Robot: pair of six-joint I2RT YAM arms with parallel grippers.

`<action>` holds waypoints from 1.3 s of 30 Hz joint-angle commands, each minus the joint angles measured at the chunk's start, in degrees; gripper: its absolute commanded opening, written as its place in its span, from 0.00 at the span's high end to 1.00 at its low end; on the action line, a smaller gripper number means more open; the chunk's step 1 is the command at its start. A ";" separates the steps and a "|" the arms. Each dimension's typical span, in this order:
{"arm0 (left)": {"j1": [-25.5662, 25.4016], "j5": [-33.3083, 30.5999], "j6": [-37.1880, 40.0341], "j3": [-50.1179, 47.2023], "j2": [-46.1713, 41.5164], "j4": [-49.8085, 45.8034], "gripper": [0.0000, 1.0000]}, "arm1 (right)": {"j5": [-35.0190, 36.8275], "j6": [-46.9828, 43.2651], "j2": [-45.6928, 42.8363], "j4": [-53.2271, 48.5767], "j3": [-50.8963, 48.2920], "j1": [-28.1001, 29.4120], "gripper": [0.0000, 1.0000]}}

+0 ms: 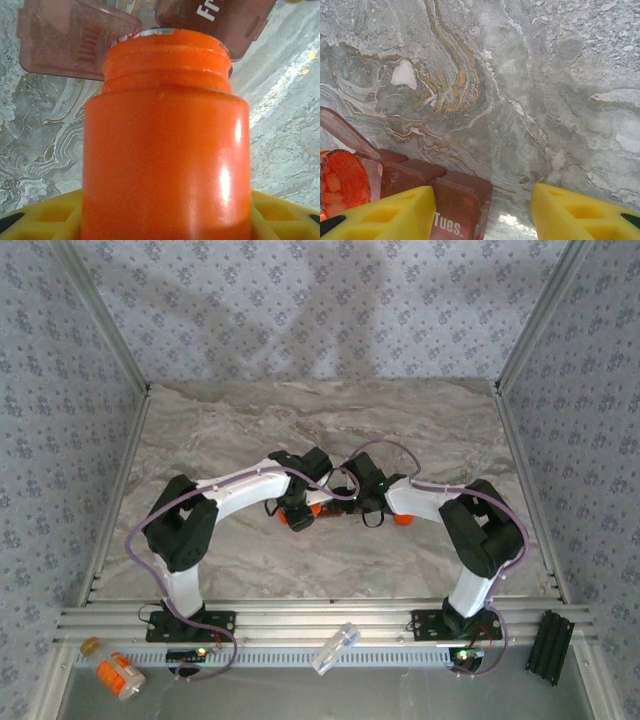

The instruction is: Sort the pills into containers

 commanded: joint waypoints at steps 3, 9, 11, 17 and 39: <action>-0.30 1.64 -0.24 -4.39 -2.00 3.42 1.00 | 0.61 0.24 2.61 -3.58 -0.82 0.65 0.45; 0.76 4.15 -1.83 -8.44 -5.23 8.29 1.00 | 0.64 0.40 2.73 -3.53 -1.00 0.60 0.45; 0.99 4.89 -2.38 -9.55 -6.18 9.72 1.00 | 0.69 0.54 2.82 -3.55 -0.92 0.58 0.45; 1.61 7.00 -3.21 -12.41 -8.30 13.69 1.00 | 0.69 0.59 2.91 -3.59 -0.82 0.56 0.45; 3.91 13.71 -7.76 -23.48 -20.27 27.73 1.00 | 0.69 0.87 2.39 -4.76 0.29 0.47 0.45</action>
